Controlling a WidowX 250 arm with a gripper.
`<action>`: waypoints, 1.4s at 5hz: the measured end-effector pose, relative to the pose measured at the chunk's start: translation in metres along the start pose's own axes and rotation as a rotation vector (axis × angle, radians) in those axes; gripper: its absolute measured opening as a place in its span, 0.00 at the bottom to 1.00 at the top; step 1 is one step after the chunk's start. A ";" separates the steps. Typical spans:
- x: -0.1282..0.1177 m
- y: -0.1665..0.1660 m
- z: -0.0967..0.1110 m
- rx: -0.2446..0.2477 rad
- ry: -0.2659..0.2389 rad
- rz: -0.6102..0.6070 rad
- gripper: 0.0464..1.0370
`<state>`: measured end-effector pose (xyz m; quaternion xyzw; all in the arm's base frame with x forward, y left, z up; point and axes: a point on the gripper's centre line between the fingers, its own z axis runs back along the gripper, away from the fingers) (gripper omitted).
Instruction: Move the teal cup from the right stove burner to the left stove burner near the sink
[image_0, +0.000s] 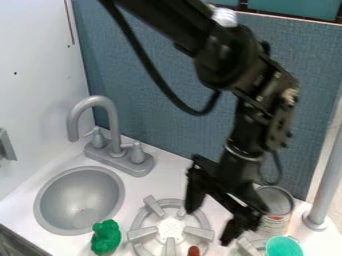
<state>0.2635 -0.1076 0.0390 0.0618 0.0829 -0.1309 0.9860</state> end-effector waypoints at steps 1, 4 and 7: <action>0.017 -0.015 -0.012 -0.039 -0.031 -0.023 0.96; 0.064 -0.036 -0.047 -0.124 -0.141 -0.053 0.96; 0.086 -0.042 -0.062 -0.141 -0.158 0.020 0.93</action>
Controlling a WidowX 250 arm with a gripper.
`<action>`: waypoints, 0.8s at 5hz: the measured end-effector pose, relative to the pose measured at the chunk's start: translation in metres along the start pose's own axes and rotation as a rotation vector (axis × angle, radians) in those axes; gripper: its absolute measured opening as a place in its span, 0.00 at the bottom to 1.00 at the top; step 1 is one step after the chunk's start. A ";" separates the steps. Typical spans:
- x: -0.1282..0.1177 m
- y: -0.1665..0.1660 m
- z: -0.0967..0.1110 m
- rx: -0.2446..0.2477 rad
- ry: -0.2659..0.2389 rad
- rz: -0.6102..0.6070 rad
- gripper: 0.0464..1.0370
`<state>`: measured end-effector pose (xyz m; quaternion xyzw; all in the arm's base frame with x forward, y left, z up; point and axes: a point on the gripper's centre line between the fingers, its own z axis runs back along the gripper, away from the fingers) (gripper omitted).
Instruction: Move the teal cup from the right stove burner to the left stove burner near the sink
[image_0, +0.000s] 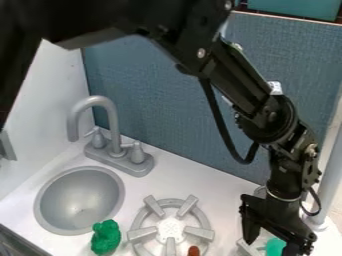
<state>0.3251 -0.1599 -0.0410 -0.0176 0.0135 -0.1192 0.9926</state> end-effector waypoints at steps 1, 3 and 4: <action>0.002 0.008 -0.005 0.018 0.020 0.028 0.65; 0.001 0.007 -0.003 -0.011 0.039 0.013 0.13; -0.001 0.006 -0.001 -0.035 0.056 -0.005 0.04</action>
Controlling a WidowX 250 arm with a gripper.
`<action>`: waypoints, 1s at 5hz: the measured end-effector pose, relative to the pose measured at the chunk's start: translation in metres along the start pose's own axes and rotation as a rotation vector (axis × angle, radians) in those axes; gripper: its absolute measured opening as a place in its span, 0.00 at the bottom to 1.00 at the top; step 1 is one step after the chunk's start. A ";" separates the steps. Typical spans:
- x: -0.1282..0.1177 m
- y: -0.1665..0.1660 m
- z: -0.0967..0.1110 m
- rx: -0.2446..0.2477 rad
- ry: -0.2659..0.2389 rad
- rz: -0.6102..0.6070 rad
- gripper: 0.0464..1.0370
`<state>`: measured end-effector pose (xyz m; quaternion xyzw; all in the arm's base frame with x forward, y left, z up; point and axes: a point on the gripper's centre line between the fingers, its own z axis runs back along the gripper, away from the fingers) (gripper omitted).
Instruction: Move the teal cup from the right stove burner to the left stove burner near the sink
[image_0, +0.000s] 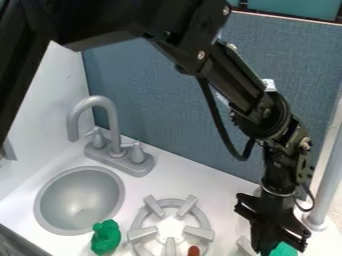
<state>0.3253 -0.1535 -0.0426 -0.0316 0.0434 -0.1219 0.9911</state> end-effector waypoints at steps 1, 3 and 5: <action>-0.006 0.005 0.033 -0.028 -0.046 0.017 0.03; -0.043 0.041 0.099 -0.022 -0.125 0.107 0.03; -0.054 0.121 0.088 0.036 -0.103 0.294 0.03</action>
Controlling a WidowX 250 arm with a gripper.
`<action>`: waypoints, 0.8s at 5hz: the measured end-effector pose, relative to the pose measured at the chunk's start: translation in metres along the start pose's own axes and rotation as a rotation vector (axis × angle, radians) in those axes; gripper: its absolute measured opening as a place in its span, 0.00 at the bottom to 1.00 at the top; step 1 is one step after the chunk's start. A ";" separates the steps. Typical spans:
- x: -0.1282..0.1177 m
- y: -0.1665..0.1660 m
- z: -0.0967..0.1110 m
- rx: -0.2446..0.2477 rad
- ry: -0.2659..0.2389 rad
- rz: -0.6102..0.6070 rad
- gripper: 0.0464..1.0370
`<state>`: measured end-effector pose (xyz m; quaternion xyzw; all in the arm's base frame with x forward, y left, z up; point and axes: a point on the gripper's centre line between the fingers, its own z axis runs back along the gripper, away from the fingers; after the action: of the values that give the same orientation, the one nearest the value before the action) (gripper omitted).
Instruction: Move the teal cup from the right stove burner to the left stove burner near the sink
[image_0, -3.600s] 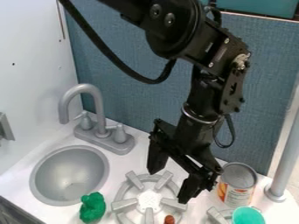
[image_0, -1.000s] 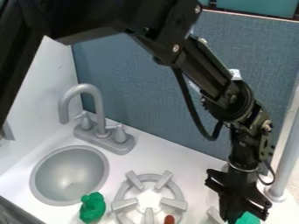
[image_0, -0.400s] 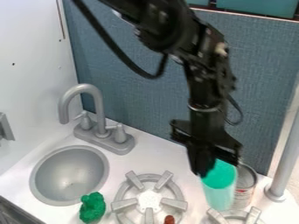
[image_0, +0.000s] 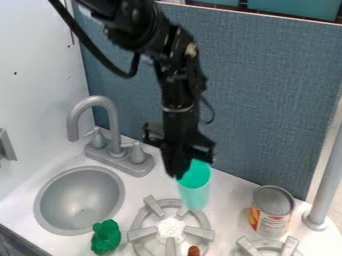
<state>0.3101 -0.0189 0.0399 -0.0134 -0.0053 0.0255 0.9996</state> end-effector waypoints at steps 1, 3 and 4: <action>0.009 0.011 -0.026 0.029 0.025 0.023 0.03; 0.019 0.013 -0.065 0.047 0.110 0.015 0.03; 0.016 0.016 -0.064 0.067 0.155 0.027 0.03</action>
<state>0.3257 -0.0038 -0.0244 0.0179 0.0732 0.0381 0.9964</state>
